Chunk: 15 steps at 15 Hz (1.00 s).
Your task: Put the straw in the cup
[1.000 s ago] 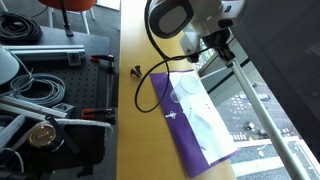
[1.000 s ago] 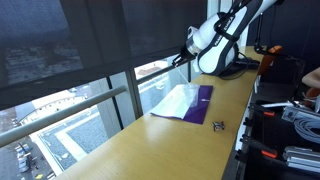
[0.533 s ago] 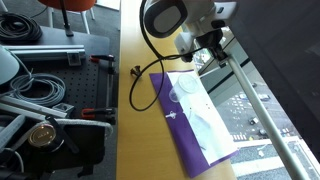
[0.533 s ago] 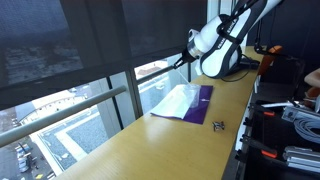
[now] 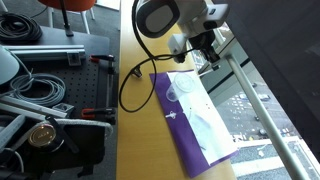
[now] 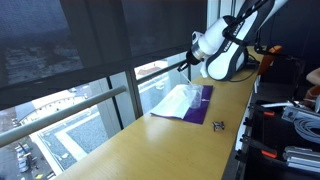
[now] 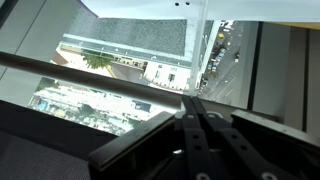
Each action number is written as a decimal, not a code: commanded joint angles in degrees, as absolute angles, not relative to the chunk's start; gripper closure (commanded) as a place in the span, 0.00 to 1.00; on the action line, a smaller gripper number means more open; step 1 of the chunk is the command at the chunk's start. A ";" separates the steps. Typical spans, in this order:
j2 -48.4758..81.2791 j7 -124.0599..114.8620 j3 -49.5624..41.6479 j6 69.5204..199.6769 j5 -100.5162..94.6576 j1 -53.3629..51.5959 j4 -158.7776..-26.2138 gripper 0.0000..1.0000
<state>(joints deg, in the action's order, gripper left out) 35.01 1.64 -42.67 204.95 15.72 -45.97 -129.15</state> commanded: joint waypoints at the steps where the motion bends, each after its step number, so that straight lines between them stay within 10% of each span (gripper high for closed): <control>1: 33.45 2.13 -45.45 216.41 15.32 -48.91 -135.43 1.00; 3: 32.26 2.46 -47.65 216.41 15.46 -51.12 -137.74 0.73; 13: 24.56 3.16 -64.15 214.85 18.80 -66.81 -148.17 0.01; 15: 24.80 2.15 -69.13 211.66 22.98 -71.56 -147.95 0.00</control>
<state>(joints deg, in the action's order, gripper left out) 25.85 2.07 -63.56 204.82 17.52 -65.43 -144.81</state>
